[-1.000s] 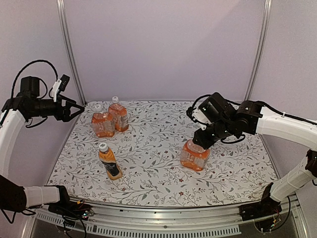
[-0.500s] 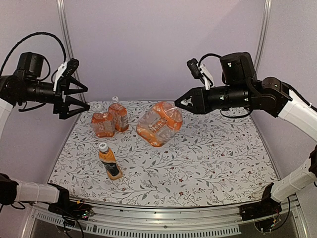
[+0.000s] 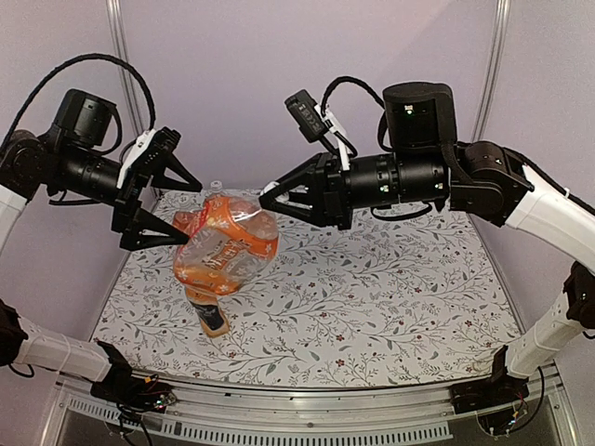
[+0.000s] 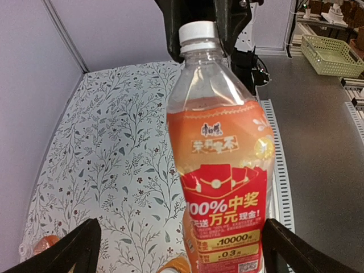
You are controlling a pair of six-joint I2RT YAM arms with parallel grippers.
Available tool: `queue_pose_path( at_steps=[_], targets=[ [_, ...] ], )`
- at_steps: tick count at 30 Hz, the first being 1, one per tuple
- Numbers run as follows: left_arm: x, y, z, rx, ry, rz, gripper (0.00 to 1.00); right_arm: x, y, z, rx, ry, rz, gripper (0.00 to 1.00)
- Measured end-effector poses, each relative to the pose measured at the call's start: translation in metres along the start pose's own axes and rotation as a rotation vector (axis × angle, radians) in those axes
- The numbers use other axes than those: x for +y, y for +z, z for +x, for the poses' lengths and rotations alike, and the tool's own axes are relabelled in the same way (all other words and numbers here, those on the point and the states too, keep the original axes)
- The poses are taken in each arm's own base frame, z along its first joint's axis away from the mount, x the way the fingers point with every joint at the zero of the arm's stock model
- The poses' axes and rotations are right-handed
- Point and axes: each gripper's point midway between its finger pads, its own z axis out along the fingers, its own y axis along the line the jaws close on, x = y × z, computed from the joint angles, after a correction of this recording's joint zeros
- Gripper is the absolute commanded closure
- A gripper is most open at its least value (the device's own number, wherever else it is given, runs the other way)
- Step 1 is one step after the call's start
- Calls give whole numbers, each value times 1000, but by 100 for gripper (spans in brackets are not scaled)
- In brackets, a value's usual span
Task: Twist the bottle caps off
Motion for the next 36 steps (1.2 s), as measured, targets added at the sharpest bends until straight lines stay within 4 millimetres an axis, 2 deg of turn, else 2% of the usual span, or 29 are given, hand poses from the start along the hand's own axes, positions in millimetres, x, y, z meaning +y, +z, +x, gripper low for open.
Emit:
queue_pose_path(
  at_steps=[4,9,13,15,19,21,22,23,24,25,26,27,31,36],
  targets=[
    [-5,8,0,-10,-48,53,0,-5,6,5,12,-10,16,100],
    [-16,11,-7,-44,-82,115,0,-7,5,-2,-10,-28,32,100],
    [-11,22,4,-12,-113,86,3,-4,4,-10,-38,-36,21,100],
    [-5,29,12,14,-127,60,14,-3,3,-14,-48,-39,17,100],
    [4,35,13,27,-127,21,52,-5,2,-18,-62,-43,33,100],
    [6,35,10,20,-130,10,62,-12,2,-19,-66,-38,59,99],
    [7,35,9,17,-119,6,64,-13,2,-20,-69,-34,64,86],
    [8,35,8,15,-113,1,65,-14,2,-20,-70,-30,70,64],
    [9,35,8,15,-107,-6,65,-15,2,-21,-73,-25,76,37],
    [10,35,8,17,-105,-10,65,-16,2,-21,-75,-22,82,17],
    [11,35,8,18,-106,-15,65,-17,1,-22,-78,-12,89,5],
    [13,35,8,20,-105,-29,63,-19,1,-20,-74,-6,101,2],
    [32,32,12,57,-67,-148,66,-31,0,-16,-65,59,175,1],
    [60,25,10,125,171,-391,64,-55,-8,-13,-79,217,281,6]
  ],
)
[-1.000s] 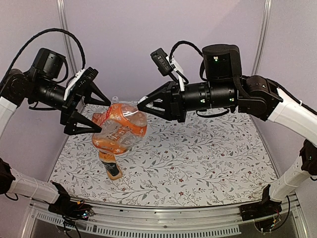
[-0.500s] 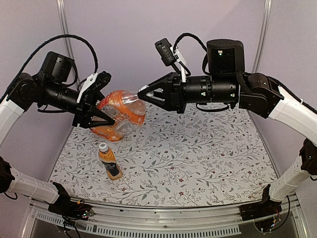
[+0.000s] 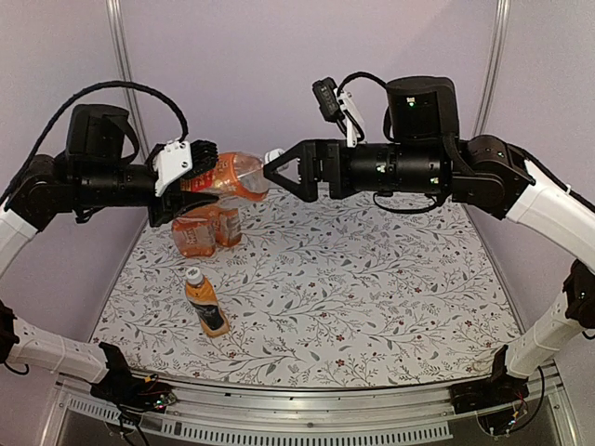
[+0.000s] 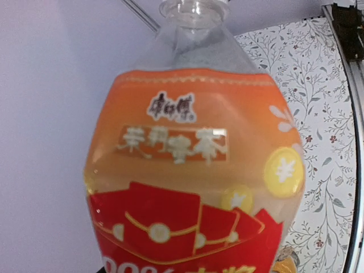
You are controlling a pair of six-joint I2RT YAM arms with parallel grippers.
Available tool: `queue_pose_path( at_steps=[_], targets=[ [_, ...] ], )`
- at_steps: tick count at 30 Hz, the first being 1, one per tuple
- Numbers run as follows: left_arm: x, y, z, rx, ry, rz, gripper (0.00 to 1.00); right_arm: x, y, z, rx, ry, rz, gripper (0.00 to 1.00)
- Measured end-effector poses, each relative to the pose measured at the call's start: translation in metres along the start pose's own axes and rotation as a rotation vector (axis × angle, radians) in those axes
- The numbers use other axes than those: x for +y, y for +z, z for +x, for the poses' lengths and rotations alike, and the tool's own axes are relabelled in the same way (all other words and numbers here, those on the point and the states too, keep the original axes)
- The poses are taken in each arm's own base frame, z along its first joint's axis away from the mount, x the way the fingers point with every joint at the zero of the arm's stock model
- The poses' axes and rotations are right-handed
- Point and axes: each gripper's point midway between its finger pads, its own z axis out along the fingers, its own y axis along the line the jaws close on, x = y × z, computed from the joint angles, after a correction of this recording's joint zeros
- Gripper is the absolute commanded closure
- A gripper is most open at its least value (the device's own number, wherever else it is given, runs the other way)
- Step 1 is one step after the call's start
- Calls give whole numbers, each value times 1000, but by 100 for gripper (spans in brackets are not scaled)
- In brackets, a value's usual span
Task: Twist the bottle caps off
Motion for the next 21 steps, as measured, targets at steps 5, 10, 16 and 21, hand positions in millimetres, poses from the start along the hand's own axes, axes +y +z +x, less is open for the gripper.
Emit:
queue_pose_path(
  at_steps=[5,10,16,21],
  targets=[
    [2,3,-2,-18,381,-249,64,-28,-3,-3,-1,151,79,18],
    [4,7,-2,14,591,-388,64,-30,-2,-1,12,220,64,28],
    [22,0,-9,48,621,-501,64,-22,3,6,45,268,12,35],
    [26,-1,-7,75,627,-523,66,-24,10,20,60,302,-1,63]
  ],
)
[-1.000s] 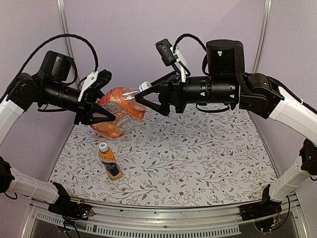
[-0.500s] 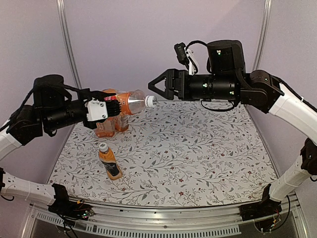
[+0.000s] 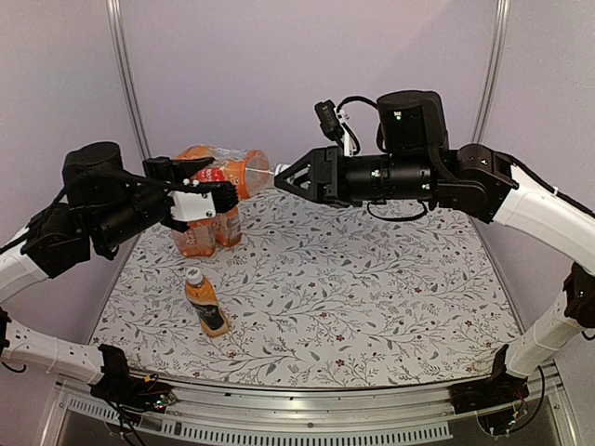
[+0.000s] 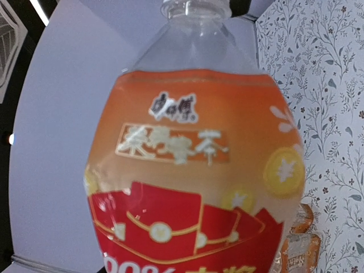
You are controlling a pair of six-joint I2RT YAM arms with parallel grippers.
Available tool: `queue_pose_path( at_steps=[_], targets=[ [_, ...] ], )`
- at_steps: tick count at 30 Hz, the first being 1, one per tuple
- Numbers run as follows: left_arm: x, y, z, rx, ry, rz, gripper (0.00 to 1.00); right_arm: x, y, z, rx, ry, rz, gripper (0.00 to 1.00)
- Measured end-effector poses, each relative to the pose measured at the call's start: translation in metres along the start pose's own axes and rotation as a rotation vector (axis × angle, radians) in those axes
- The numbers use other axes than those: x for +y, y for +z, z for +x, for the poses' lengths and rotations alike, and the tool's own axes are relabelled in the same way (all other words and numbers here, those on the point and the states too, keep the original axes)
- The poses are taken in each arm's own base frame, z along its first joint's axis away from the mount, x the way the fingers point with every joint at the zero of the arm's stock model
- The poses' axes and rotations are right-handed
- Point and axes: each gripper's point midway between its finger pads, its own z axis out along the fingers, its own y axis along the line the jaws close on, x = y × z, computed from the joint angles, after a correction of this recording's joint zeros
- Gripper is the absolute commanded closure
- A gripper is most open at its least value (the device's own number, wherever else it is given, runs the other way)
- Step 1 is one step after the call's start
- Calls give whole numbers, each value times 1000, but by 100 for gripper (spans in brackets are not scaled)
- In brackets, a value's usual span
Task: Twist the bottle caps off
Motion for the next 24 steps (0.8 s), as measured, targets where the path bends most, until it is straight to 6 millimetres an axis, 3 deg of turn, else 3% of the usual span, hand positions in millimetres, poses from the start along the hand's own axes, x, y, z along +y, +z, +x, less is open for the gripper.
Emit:
queue_pose_path(
  at_steps=[8,17,20,23,24],
  targets=[
    [0,2,0,2,1,-1,66,8,1,1,4,9,-42,68],
    [-1,0,-2,-8,0,0,65,9,1,-1,0,-12,-49,64],
    [-2,0,-3,-9,1,1,65,9,1,-1,-1,-19,-50,75],
    [-1,-1,-2,-9,-9,1,65,12,0,-1,-2,-27,-61,99],
    [-1,-1,-2,-10,-13,0,65,12,0,-2,-2,-22,-64,100]
  ],
)
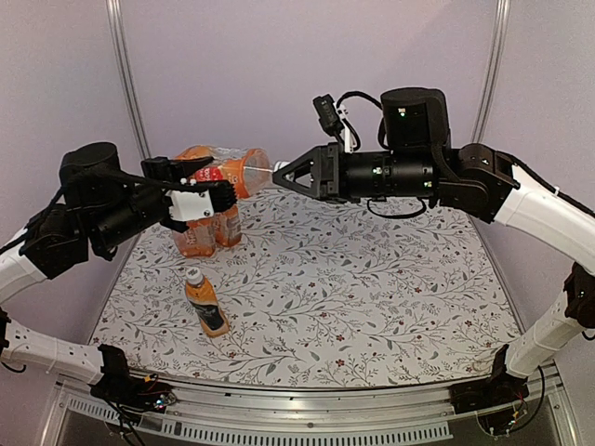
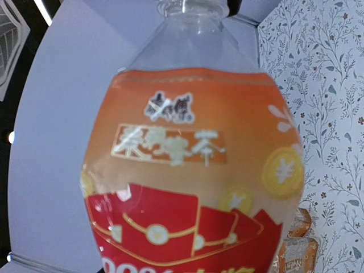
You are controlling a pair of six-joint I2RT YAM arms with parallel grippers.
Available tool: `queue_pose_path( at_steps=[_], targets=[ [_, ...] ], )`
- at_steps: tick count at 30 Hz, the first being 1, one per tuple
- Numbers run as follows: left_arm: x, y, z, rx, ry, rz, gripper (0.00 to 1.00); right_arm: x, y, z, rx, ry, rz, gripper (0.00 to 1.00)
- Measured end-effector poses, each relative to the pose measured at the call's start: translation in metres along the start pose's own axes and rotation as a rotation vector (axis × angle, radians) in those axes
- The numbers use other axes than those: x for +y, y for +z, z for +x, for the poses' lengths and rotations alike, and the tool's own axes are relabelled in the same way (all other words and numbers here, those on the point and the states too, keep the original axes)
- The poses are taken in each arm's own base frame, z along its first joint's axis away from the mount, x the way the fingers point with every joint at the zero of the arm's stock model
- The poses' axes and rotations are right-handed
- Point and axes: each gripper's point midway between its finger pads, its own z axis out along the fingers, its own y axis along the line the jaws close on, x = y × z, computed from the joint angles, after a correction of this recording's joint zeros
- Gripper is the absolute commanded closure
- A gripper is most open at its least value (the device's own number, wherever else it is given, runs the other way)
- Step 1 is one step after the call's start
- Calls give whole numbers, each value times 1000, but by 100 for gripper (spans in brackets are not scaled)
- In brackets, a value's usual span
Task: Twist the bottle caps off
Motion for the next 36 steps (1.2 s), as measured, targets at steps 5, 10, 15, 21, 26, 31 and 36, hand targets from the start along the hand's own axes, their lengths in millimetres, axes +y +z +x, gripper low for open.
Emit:
queue_pose_path(
  at_steps=[5,10,15,21,26,31,36],
  targets=[
    [-2,-2,-1,-8,-15,12,69,3,0,1,8,-24,-14,100],
    [-8,-14,-6,-42,-68,133,75,13,0,19,61,-171,-36,100],
    [-31,-39,-12,-94,-126,335,75,26,0,53,135,-546,-36,100],
    [-56,-52,-17,-120,-195,475,75,25,-2,74,190,-940,-6,100],
    [-64,-57,-20,-135,-225,524,75,28,-4,81,198,-1267,47,100],
    [-65,-58,-22,-142,-239,535,74,30,-6,79,196,-1492,91,97],
    [-64,-57,-22,-141,-238,523,75,29,-3,78,176,-1555,113,2]
  ],
)
